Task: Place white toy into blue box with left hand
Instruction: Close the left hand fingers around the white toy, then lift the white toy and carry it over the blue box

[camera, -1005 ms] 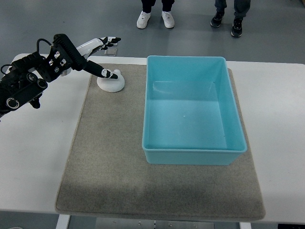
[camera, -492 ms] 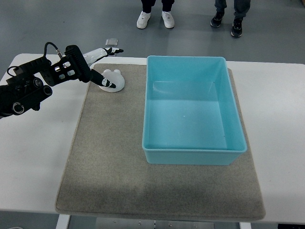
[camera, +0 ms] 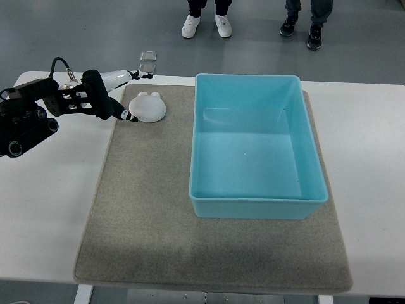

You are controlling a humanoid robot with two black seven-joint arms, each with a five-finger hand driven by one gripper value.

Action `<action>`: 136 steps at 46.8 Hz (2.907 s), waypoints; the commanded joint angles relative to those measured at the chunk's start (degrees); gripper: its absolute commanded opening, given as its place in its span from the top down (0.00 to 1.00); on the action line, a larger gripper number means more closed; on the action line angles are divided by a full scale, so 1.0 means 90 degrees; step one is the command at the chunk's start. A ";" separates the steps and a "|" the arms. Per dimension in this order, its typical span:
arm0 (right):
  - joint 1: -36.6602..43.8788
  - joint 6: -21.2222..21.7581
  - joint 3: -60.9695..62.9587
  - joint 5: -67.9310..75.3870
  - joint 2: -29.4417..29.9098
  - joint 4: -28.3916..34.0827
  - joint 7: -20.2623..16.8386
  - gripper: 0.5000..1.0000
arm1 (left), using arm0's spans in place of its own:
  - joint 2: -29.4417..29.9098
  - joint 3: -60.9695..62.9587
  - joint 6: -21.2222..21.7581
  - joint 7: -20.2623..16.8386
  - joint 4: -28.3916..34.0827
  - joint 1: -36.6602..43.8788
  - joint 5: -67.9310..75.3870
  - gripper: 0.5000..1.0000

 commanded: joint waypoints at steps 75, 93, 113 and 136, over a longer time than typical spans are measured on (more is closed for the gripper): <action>-0.0001 0.0000 0.0000 0.0000 0.0000 0.0000 -0.0005 0.13 | 0.0046 -0.0126 0.0308 -0.0371 -0.0079 -0.0371 -0.0186 1.00; -0.0001 0.0000 0.0000 0.0000 0.0000 0.0000 0.0005 0.13 | 0.0310 -0.0362 0.0239 -0.0419 -0.2207 -0.1143 -0.0088 1.00; -0.0001 0.0000 0.0000 0.0000 0.0000 0.0000 0.0005 0.13 | -0.0060 0.0712 0.0200 -0.0429 -0.3625 -0.0918 0.0448 1.00; -0.0001 0.0000 0.0000 0.0000 0.0000 0.0000 0.0005 0.13 | -0.0246 0.1074 0.0551 -0.0419 -0.3576 -0.0606 0.0547 0.08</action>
